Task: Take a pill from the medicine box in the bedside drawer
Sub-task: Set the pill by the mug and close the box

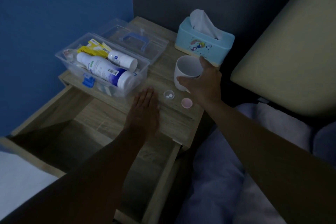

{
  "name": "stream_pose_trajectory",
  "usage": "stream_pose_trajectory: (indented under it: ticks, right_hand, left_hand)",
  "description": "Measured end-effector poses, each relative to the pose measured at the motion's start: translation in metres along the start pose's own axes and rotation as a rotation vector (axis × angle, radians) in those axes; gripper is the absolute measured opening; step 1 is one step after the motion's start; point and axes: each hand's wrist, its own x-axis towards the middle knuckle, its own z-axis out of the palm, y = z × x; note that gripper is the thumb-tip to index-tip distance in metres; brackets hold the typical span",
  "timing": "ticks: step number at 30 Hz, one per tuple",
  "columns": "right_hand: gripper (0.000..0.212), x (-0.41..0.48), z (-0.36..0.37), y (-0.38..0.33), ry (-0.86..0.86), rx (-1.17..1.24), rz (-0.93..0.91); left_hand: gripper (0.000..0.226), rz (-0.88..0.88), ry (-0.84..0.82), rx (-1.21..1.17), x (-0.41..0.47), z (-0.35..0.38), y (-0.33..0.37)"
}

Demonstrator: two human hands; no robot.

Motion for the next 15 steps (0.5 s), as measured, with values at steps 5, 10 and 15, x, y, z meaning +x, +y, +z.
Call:
stream_pose_trajectory:
  ticks: [5, 10, 15]
  right_hand:
    - [0.083, -0.003, 0.002, 0.001, -0.007, 0.040, 0.007]
    - [0.093, -0.004, -0.004, 0.000, -0.106, 0.016, 0.004]
    - [0.072, -0.018, -0.009, -0.014, 0.007, 0.006, -0.114]
  left_hand:
    - [0.057, -0.002, -0.051, -0.012, 0.003, -0.002, -0.001]
    - [0.060, 0.003, -0.183, -0.049, 0.008, -0.018, -0.005]
    - [0.054, 0.024, -0.101, -0.156, -0.021, -0.029, -0.020]
